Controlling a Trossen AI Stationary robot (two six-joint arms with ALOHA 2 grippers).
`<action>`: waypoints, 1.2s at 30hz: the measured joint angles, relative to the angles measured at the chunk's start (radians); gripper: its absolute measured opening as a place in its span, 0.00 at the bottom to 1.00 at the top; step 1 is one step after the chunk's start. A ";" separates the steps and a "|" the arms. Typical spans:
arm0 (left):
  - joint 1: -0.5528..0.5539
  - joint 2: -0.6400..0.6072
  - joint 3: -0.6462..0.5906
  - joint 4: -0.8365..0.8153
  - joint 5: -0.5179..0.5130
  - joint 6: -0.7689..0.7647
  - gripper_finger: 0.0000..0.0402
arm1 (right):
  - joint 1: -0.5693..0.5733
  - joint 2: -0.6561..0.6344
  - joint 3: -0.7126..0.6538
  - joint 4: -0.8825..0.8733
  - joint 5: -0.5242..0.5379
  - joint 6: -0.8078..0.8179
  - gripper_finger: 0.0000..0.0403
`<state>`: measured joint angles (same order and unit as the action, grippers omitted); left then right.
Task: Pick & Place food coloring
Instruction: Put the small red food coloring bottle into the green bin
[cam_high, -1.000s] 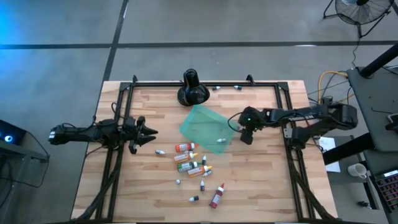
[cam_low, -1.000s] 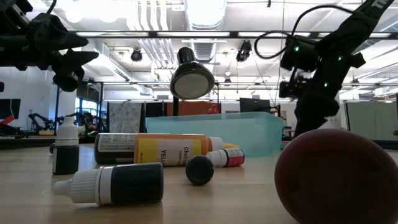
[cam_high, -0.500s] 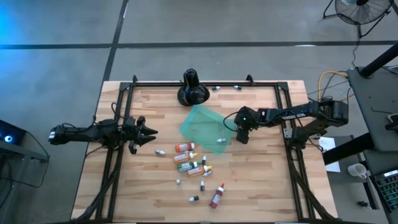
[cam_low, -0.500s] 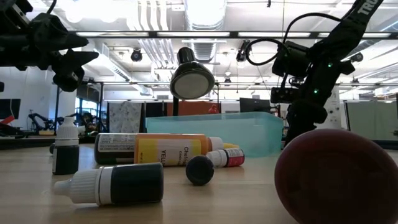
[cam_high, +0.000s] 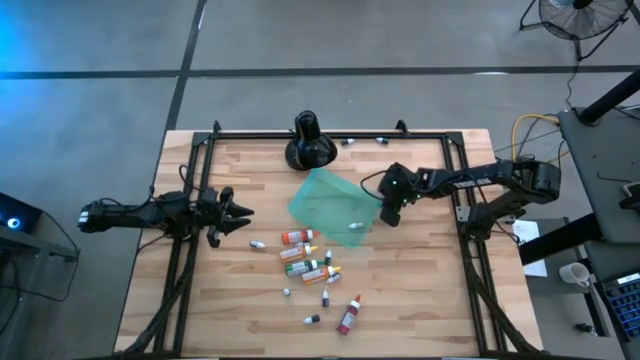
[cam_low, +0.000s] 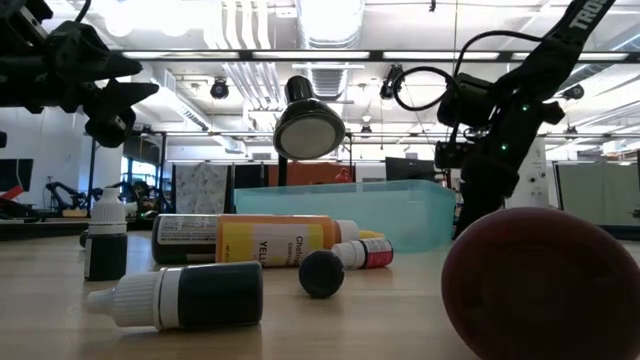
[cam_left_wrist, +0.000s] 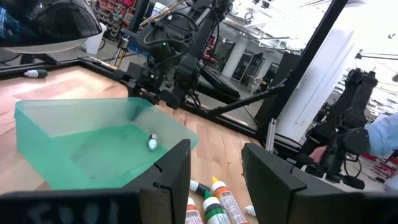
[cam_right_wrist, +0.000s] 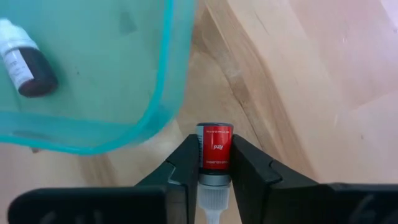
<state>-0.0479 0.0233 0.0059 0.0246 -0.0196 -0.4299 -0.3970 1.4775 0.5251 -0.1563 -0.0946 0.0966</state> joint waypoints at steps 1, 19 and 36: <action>0.000 0.000 0.000 0.000 0.000 0.000 0.29 | -0.004 -0.001 0.001 -0.005 -0.012 0.016 0.16; -0.001 0.000 0.000 0.000 0.000 0.000 0.29 | -0.016 -0.413 0.131 -0.249 0.188 0.091 0.15; -0.001 0.000 0.000 0.000 0.000 0.000 0.29 | 0.123 -0.144 0.252 -0.130 -0.116 0.136 0.16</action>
<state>-0.0486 0.0235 0.0063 0.0246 -0.0193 -0.4298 -0.2738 1.3332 0.7767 -0.2865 -0.2104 0.2329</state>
